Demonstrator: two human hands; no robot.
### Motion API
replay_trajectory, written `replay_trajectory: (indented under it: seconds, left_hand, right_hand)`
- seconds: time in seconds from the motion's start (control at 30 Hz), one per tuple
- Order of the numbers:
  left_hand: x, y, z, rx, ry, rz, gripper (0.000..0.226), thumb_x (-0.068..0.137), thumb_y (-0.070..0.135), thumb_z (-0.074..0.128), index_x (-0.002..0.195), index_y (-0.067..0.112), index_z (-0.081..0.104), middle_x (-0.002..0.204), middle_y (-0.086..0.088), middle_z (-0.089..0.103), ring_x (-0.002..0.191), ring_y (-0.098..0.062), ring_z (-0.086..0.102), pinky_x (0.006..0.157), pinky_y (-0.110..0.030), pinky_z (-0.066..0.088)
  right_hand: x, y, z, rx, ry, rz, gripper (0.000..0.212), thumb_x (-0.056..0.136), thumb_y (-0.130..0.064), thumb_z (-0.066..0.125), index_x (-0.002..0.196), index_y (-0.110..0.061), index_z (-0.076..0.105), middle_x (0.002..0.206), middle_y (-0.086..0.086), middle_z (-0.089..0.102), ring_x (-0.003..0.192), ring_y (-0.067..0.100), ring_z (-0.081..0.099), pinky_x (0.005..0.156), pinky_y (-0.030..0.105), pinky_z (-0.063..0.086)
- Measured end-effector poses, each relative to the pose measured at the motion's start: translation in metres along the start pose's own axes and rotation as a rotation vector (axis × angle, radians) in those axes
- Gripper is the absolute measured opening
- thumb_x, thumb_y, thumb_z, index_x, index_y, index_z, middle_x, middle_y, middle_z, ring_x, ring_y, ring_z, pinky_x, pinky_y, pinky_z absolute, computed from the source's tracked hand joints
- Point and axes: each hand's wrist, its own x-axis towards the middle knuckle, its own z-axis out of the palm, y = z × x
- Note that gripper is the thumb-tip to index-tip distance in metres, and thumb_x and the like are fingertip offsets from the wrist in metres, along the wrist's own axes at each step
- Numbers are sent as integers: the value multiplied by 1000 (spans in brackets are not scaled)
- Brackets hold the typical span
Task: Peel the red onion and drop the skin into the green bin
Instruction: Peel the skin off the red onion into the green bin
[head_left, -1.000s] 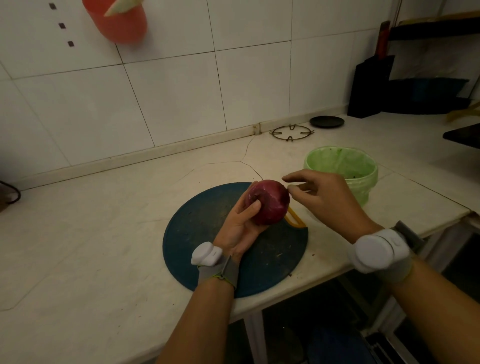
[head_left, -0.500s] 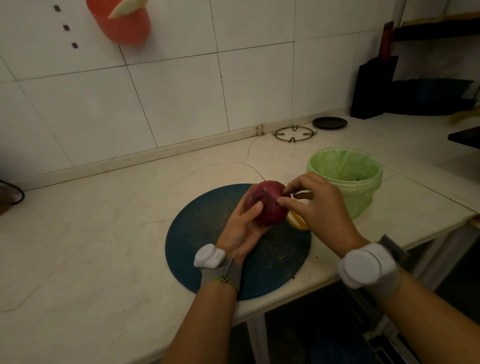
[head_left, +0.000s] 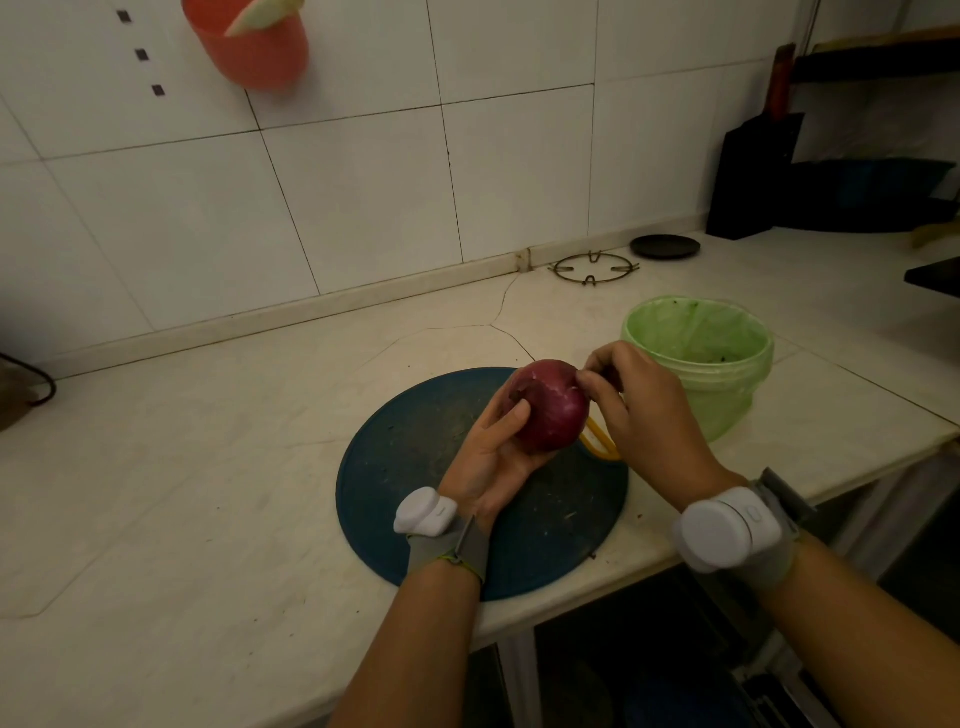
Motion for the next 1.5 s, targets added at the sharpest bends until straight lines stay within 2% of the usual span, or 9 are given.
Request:
replay_trajectory:
  seconds: [0.13,0.33,0.5,0.73,0.83,1.03,1.3,1.4,1.5]
  left_hand:
    - [0,0,0,-7,-4,-2,81,50,24,92,123,19,58,135,-15,49,123,-36,49,88,-47,52]
    - [-1,2,1,-65,-3,-28,76,56,25,88,125,16,58,133,-16,53,118,-35,55,87,-47,52]
    - [-6,5,-4,-377,-15,-51,62,60,22,86,117,9,66,122,-24,58,101,-37,61,72,-41,56]
    - [-6,5,-1,-386,50,-84,56,73,23,70,125,6,59,129,-25,50,100,-36,57,68,-39,56]
    - [-4,4,-2,-419,42,-92,80,64,20,79,136,8,46,132,-25,48,98,-37,60,68,-39,56]
    - [-4,4,-4,-427,-5,-114,73,58,26,87,122,2,60,118,-26,57,89,-35,63,67,-36,57]
    - [-2,3,-4,-324,13,-49,64,49,13,89,110,4,70,122,-25,58,113,-41,53,77,-45,56]
    - [-1,3,-4,-257,42,11,84,44,9,91,122,9,59,126,-22,58,117,-39,55,90,-50,51]
    - [1,2,-4,-116,31,71,89,49,14,91,130,15,55,133,-16,54,116,-32,58,90,-45,52]
  right_hand:
    - [1,-4,0,17,-9,0,8,91,-12,54,87,-5,52,78,5,56,72,19,54,64,28,44]
    - [5,-10,4,99,37,37,7,91,-9,52,87,-6,48,73,4,54,66,15,52,58,20,39]
    - [11,1,-1,256,128,165,5,91,-9,54,90,-12,50,70,4,60,65,16,59,66,33,50]
    - [22,4,-31,-42,195,28,10,85,-12,64,95,-12,66,84,-4,62,73,6,56,69,2,41]
    - [37,19,-58,-181,245,67,13,86,-15,63,97,-11,68,85,-3,62,79,11,58,78,15,43]
    - [48,54,-70,-350,157,193,29,93,-25,52,84,-5,71,81,13,68,75,26,59,73,32,43]
    - [48,29,-74,-360,134,92,13,85,-20,65,95,-14,68,90,1,64,81,11,51,73,21,35]
    - [39,4,-63,-214,-37,6,21,86,-24,63,106,-17,65,91,-8,61,79,5,54,68,7,36]
    - [31,-12,-46,-162,-269,-37,33,85,-26,64,117,-22,60,105,-8,62,87,4,58,73,12,47]
